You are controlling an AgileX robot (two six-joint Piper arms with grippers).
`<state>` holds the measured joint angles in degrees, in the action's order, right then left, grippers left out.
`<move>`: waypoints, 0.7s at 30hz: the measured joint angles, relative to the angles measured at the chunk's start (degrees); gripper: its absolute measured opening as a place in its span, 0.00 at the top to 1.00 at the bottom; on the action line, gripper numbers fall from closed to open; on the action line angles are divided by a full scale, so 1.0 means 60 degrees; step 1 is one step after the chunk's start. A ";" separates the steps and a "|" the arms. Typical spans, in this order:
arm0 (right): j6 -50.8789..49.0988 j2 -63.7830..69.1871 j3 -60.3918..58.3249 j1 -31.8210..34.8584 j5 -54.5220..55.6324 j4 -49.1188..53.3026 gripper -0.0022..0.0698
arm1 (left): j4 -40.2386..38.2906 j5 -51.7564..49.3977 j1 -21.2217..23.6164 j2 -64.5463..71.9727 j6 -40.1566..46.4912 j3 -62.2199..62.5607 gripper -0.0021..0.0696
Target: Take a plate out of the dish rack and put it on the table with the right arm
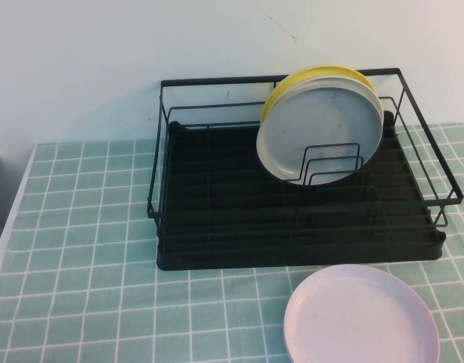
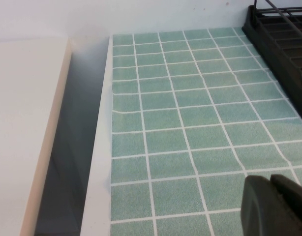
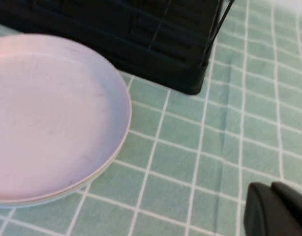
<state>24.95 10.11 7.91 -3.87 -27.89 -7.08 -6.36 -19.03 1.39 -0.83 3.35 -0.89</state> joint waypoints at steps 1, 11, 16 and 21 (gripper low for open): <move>0.0000 -0.0253 -0.0049 0.0000 0.0016 0.0168 0.97 | 0.0000 0.0000 0.0000 0.0000 0.0000 0.0000 0.98; 0.0042 -0.1741 -0.1301 0.0000 0.0335 0.0745 0.97 | 0.0000 0.0000 0.0000 0.0000 0.0000 0.0000 0.98; 0.0042 -0.1794 -0.1482 0.0079 0.1207 0.0761 0.97 | 0.0000 0.0000 0.0000 0.0000 0.0000 0.0000 0.98; 0.0042 -0.1794 -0.1497 0.0416 0.1311 0.0761 0.97 | 0.0000 0.0000 0.0000 0.0000 0.0000 0.0000 0.98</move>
<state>25.20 -0.66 -1.07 -1.38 -20.03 -2.51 -6.36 -19.03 1.39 -0.83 3.35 -0.89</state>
